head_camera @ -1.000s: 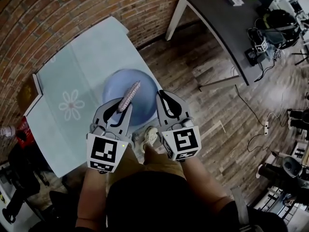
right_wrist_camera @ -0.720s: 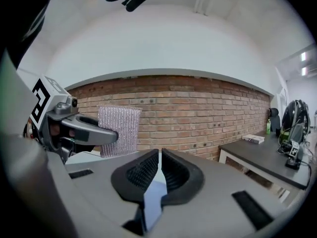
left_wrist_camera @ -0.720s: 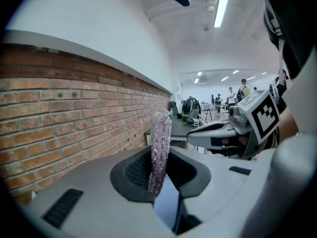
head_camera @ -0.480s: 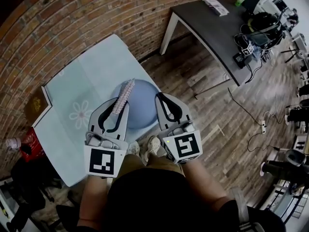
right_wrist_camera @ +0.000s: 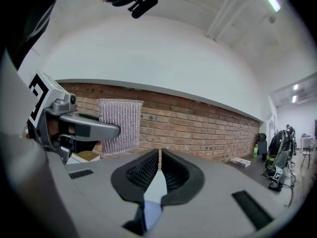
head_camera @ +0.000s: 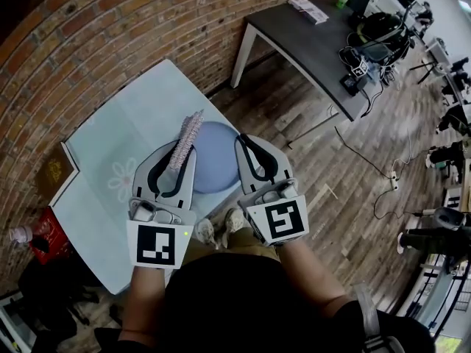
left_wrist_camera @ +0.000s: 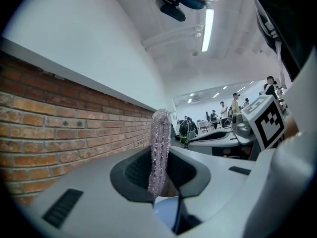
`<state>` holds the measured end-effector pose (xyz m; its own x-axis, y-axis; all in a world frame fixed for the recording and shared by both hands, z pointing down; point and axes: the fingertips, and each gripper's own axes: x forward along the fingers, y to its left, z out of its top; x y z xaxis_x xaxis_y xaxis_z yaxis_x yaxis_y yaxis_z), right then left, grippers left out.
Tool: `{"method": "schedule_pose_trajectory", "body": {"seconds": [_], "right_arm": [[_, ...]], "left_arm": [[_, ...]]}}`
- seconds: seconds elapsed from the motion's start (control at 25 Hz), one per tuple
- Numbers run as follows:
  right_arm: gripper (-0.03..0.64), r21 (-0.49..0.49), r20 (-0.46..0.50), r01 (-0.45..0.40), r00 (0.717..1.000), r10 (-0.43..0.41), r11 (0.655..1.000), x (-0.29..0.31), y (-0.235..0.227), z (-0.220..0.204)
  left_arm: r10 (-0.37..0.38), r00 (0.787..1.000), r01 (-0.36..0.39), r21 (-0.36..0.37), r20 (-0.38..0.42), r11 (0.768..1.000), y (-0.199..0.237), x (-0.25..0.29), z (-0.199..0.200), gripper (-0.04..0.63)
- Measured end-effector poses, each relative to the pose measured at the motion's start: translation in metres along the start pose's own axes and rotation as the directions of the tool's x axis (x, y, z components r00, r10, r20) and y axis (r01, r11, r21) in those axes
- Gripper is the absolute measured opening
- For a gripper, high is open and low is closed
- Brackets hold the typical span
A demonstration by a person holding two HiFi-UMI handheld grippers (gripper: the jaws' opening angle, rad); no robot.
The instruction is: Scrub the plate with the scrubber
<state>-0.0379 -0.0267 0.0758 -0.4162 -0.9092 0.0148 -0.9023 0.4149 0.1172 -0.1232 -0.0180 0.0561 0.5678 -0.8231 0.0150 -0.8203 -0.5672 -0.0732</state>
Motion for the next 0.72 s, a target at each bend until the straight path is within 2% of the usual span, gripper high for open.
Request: {"method": "schedule_pose_trajectory", "body": {"seconds": [0.32, 0.72], "right_arm": [[0.040, -0.028, 0.009, 0.027, 1.000, -0.027, 0.999, 0.001, 0.012, 0.003], [0.040, -0.048, 0.016, 0.007, 1.000, -0.006, 0.999, 0.001, 0.020, 0.010]], "left_arm": [[-0.007, 1.000, 0.007, -0.016, 0.014, 1.000, 0.008, -0.008, -0.001, 0.076], [-0.018, 1.000, 0.018, 0.013, 0.024, 1.000, 0.010, -0.008, 0.003, 0.076]]}}
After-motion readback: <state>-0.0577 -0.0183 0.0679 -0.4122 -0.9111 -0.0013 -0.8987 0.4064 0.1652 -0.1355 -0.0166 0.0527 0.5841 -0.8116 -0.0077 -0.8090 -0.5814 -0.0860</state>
